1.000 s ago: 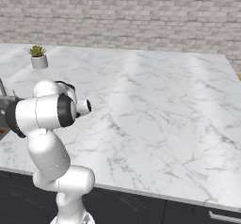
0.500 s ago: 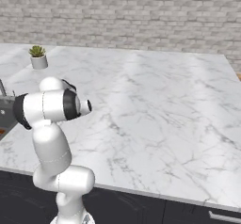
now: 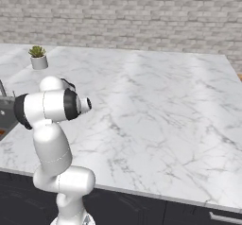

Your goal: Move the cutting board and knife to the sink. Then move spray from the cabinet to the counter.

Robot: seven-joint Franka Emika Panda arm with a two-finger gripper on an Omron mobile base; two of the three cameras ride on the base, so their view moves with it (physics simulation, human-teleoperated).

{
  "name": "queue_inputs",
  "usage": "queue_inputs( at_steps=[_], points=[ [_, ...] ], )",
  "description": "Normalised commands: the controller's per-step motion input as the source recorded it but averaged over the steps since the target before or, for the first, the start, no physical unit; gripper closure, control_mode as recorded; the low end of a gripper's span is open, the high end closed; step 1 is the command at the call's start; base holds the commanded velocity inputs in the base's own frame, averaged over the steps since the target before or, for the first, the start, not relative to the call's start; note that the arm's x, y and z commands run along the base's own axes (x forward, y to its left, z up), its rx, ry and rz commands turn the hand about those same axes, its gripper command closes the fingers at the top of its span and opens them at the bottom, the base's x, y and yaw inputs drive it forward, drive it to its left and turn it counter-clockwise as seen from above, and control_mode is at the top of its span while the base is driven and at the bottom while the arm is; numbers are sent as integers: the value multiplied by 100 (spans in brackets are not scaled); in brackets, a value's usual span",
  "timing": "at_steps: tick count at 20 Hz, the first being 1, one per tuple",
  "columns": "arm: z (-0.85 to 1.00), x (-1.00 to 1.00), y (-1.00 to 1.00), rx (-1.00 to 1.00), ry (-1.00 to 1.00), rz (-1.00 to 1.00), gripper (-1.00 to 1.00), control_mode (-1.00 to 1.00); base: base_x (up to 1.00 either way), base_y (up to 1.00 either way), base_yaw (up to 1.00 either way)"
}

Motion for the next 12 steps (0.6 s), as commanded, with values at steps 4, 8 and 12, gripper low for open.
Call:
queue_inputs(
  at_steps=[4, 8, 12],
  points=[
    [0, 0, 0, 0, 0, 0, -100, -100, 0, 0, 0],
    [0, 0, -5, 0, -1, 0, -100, -100, 0, 0, 0],
    [0, -4, -10, 0, -4, 0, -100, -100, 0, 0, 0]
  ],
)
